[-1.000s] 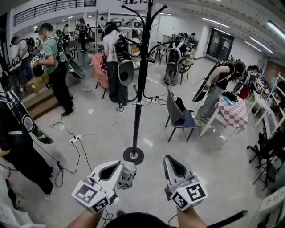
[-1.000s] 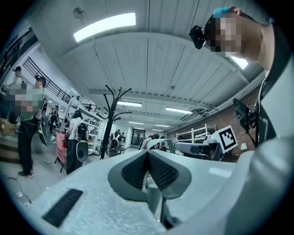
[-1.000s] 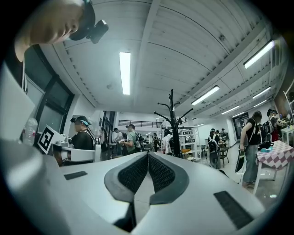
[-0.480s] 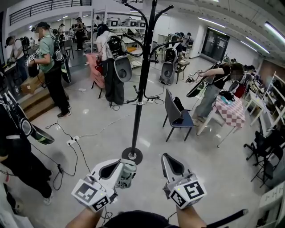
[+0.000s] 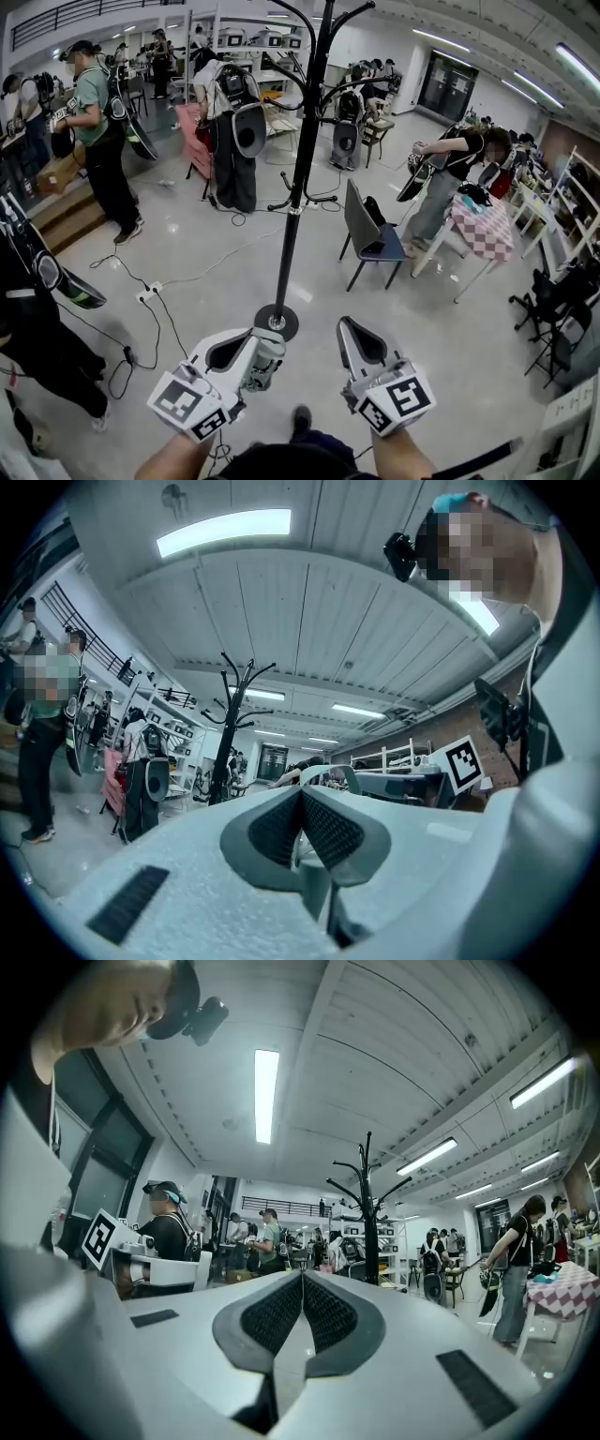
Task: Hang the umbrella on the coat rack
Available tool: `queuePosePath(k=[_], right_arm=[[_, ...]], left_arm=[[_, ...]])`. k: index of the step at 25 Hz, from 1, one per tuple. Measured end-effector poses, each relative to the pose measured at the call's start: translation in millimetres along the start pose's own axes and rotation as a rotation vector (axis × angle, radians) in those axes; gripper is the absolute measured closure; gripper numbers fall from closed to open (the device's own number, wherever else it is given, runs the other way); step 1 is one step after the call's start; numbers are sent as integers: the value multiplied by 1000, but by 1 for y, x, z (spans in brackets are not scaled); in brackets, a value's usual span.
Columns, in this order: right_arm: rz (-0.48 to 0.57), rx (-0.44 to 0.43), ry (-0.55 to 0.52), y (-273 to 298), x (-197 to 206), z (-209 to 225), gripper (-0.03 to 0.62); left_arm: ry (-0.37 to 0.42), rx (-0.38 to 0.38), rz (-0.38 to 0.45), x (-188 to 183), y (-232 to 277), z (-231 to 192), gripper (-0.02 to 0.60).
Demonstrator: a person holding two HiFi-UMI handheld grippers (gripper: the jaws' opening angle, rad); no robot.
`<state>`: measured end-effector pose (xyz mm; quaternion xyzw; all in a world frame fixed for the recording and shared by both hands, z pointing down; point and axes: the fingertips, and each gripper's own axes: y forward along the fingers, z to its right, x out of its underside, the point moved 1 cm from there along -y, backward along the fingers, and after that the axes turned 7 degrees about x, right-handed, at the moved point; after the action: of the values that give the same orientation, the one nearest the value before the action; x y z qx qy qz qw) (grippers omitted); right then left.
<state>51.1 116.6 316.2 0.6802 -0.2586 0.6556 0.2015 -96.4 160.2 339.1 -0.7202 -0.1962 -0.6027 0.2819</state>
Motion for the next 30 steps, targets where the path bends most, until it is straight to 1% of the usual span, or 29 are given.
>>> queuePosePath(k=[8,13,18,25,30], right_arm=[[13,-47,19,32,8,21,585],[28,-79,21,54,5,36,585],[37,-91,32,78,11,61,585],[25,-98,43,114,18,96,585],[11,-110,54,132,23,120,585]], left_arm=[[0,-46,-4,3,23,-25,572],[-8,-77,-7,0,39,-41,572],[-3,-91,0,3,66,-60,572],[-4,-120,-6,5,103,-90,572],[-16,-131,-9,10,127,-103,571]])
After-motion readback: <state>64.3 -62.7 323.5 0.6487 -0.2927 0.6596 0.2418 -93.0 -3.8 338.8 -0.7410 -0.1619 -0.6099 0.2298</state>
